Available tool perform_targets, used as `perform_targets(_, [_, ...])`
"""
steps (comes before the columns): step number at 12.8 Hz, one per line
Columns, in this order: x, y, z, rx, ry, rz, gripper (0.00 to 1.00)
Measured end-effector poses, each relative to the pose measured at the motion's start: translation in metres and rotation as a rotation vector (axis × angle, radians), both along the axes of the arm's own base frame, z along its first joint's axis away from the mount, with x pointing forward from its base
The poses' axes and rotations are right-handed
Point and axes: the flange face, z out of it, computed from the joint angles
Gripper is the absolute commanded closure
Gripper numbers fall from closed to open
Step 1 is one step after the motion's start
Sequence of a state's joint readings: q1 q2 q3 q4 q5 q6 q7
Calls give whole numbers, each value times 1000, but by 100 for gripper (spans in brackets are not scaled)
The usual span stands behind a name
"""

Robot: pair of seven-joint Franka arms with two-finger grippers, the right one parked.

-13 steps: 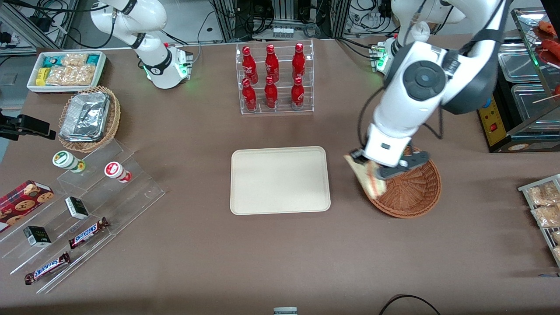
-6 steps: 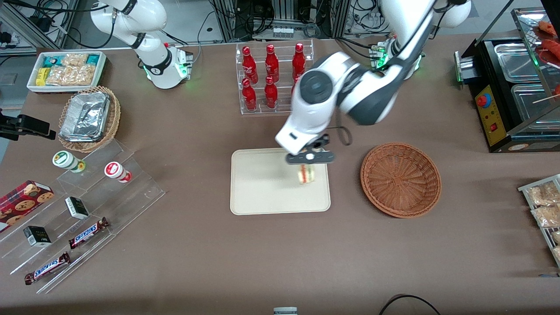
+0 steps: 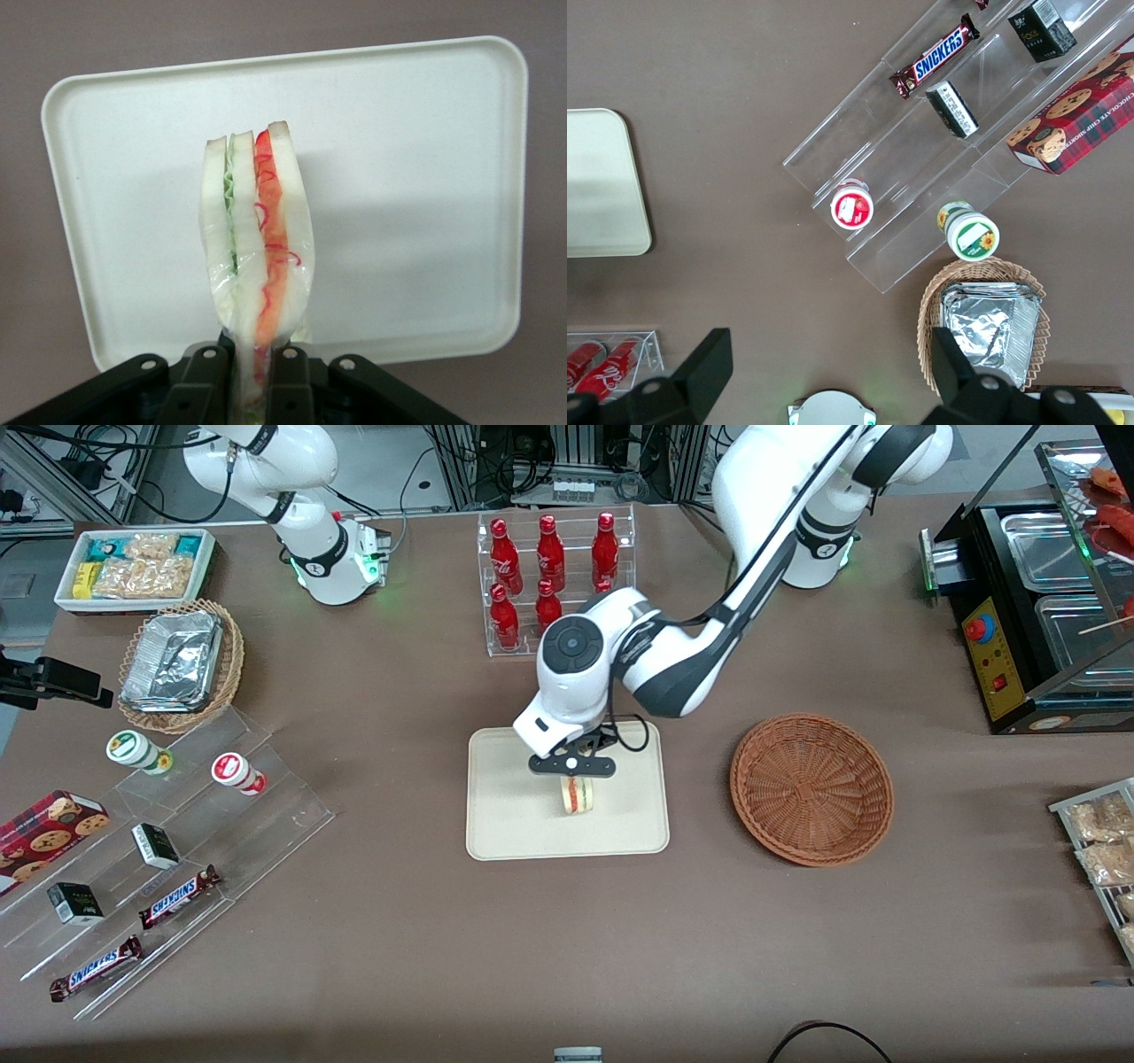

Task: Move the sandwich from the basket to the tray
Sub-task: 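Carry the sandwich with the left gripper over the cream tray, then lower the sandwich onto the tray and open the left gripper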

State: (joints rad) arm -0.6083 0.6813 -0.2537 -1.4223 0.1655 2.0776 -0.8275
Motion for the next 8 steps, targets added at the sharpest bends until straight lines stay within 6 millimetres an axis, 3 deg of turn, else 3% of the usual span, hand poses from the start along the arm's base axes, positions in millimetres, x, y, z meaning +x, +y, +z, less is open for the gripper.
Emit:
perform_targets(3, [-5,-14,-47,-11,-28,-11,100])
perform_targets(5, [-15,-24,-61,-13,-24,-14,100])
perform_targets(6, [-18,-26,-63,-11,-22,-16,91])
perform_targets(7, [-19,-27,-66,-9,-18,-16,31])
perform_targets(8, [-18,-26,-70,-5,-15,-14,0])
